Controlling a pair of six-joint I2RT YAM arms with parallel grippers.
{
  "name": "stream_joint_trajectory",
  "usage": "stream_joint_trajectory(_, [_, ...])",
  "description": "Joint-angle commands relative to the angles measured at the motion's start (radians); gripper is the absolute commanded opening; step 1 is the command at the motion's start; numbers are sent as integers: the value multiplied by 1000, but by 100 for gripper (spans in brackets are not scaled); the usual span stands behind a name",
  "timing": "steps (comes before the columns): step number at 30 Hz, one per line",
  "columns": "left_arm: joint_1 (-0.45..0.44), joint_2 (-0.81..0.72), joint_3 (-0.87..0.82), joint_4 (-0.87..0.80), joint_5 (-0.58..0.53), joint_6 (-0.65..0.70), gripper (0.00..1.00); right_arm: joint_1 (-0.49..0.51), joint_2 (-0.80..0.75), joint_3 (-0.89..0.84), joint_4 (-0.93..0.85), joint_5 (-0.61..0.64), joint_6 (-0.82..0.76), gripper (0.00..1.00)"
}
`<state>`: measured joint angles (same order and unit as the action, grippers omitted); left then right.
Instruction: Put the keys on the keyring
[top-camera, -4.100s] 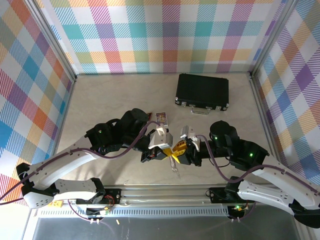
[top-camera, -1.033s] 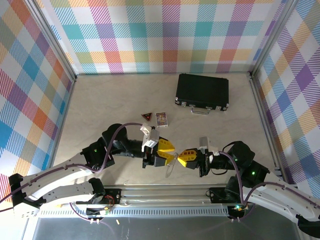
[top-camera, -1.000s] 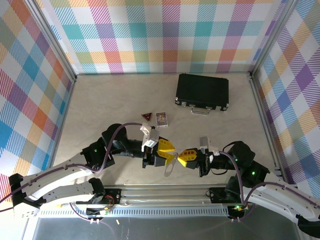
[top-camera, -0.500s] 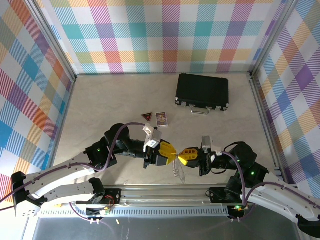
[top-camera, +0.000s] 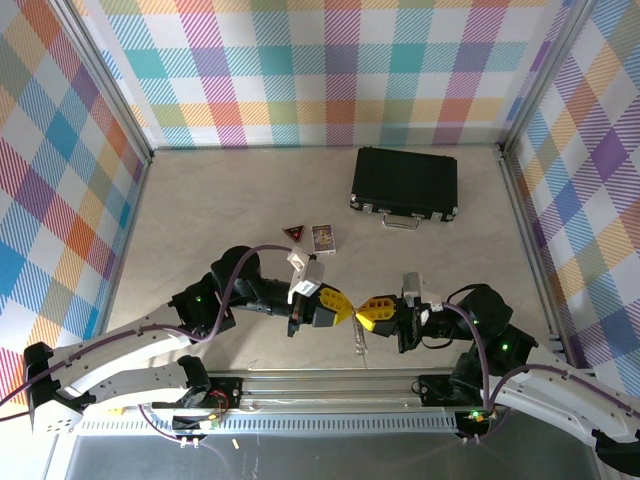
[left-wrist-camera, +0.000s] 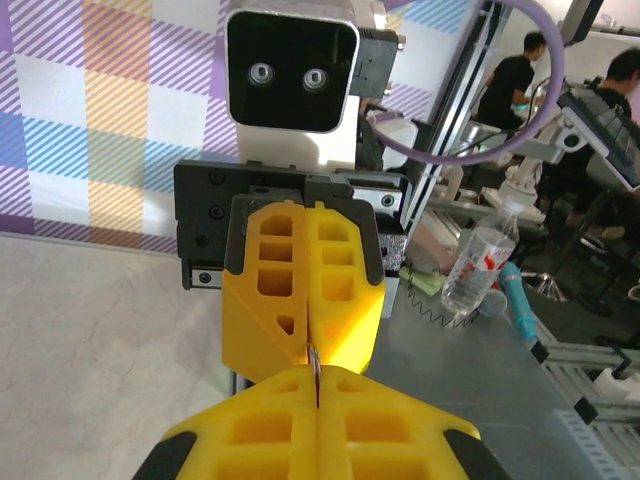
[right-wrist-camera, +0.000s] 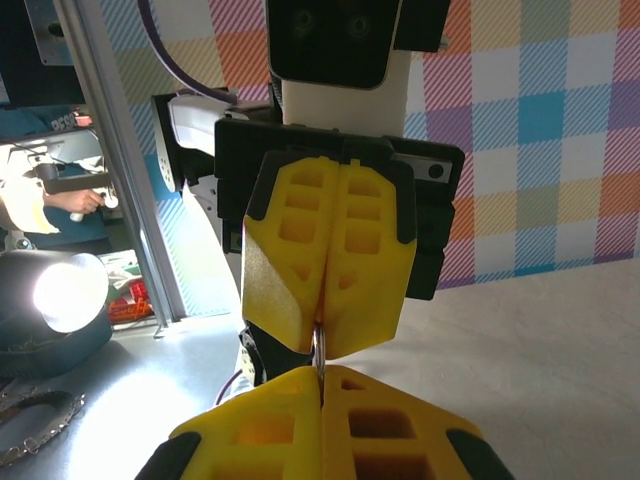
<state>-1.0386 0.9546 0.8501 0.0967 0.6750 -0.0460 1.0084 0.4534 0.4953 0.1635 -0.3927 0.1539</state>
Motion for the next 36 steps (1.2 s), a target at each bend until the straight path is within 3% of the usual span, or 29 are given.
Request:
stream_joint_trajectory(1, [-2, 11, 82, -173, -13, 127, 0, 6, 4, 45, -41, 46, -2, 7])
stream_joint_trajectory(2, [-1, 17, 115, -254, -28, 175, 0, 5, 8, 68, -98, 49, -14, 15])
stream_joint_trajectory(7, [-2, 81, 262, -556, -80, 345, 0, 5, 21, 141, -290, 67, -63, 33])
stream_joint_trajectory(18, [-2, 168, 351, -639, -65, 407, 0, 5, 78, 201, -429, 38, -105, 41])
stream_joint_trajectory(25, [-2, 171, 348, -634, -58, 403, 0, 4, 102, 200, -413, 44, -96, 39])
stream_joint_trajectory(36, [-2, 169, 327, -591, -43, 389, 0, 6, 149, 195, -358, 0, -78, 25])
